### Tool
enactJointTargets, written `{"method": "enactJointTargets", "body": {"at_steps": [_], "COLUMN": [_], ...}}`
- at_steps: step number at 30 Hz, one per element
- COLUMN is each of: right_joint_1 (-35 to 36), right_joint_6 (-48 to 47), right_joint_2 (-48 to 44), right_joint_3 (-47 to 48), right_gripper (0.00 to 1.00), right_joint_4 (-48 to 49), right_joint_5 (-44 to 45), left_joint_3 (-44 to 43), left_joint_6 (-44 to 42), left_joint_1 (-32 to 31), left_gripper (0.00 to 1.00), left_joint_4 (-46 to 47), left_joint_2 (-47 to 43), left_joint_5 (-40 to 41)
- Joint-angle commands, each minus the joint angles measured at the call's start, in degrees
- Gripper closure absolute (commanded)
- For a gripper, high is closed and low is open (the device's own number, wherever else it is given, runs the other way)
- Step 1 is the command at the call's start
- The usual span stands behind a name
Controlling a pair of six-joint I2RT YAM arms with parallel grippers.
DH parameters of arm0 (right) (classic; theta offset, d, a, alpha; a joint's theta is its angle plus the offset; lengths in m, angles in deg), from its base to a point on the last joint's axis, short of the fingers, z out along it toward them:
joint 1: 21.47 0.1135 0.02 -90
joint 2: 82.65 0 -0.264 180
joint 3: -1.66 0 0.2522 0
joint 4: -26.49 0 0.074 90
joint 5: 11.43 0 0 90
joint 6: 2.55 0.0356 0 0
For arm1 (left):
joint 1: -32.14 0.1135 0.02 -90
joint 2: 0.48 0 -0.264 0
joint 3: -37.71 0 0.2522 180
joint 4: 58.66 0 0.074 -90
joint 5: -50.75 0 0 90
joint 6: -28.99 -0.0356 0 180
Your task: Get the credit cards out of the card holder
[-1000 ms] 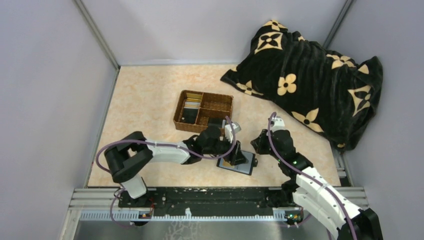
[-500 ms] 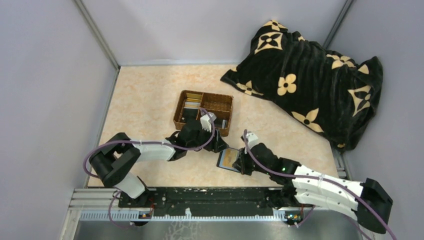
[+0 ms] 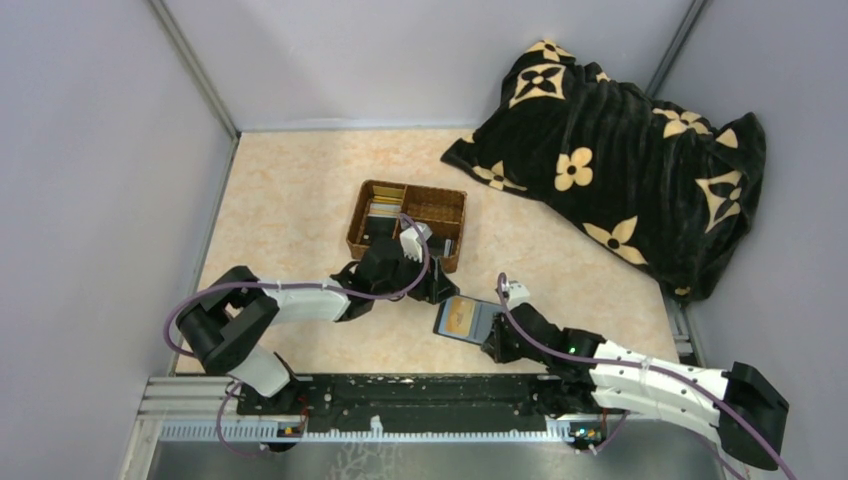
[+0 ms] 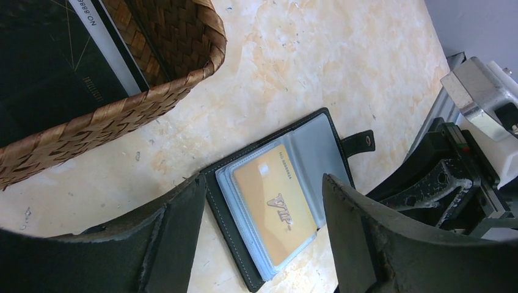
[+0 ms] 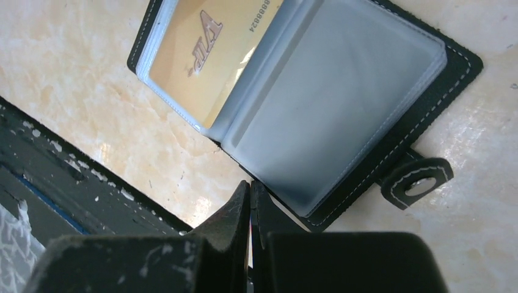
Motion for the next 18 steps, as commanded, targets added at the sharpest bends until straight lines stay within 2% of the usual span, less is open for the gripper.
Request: {"method": "enactJointTargets", "body": {"at_steps": [1, 4, 9, 12, 15, 18], "right_joint_1": [0.4, -1.3, -7.9, -9.7, -12.9, -13.0], "right_joint_6": [2.1, 1.3, -2.8, -4.6, -7.1, -9.3], "right_joint_2": [0.9, 3.9, 7.4, 7.8, 9.5, 8.4], "right_joint_3": [0.5, 1.7, 2.2, 2.6, 2.9, 4.4], "right_gripper": [1.0, 1.0, 1.0, 1.0, 1.0, 1.0], "right_joint_4": [-1.3, -1.0, 3.4, 5.1, 7.8, 9.0], "right_joint_5": [4.8, 6.3, 2.3, 2.9, -0.2, -3.3], "left_joint_3": [-1.9, -1.9, -2.3, -2.3, -2.1, -1.9], "left_joint_6": [0.1, 0.1, -0.3, -0.6, -0.7, -0.5], "left_joint_1": [0.1, 0.1, 0.1, 0.1, 0.2, 0.2], "left_gripper": [0.24, 0.24, 0.24, 0.24, 0.24, 0.25], "left_joint_4": [0.3, 0.6, 0.1, -0.6, -0.6, -0.5], "left_joint_2": [-0.1, -0.1, -0.5, -1.1, -1.1, -1.2], "left_joint_5": [-0.9, -1.2, -1.8, -1.8, -1.6, -1.9]}}
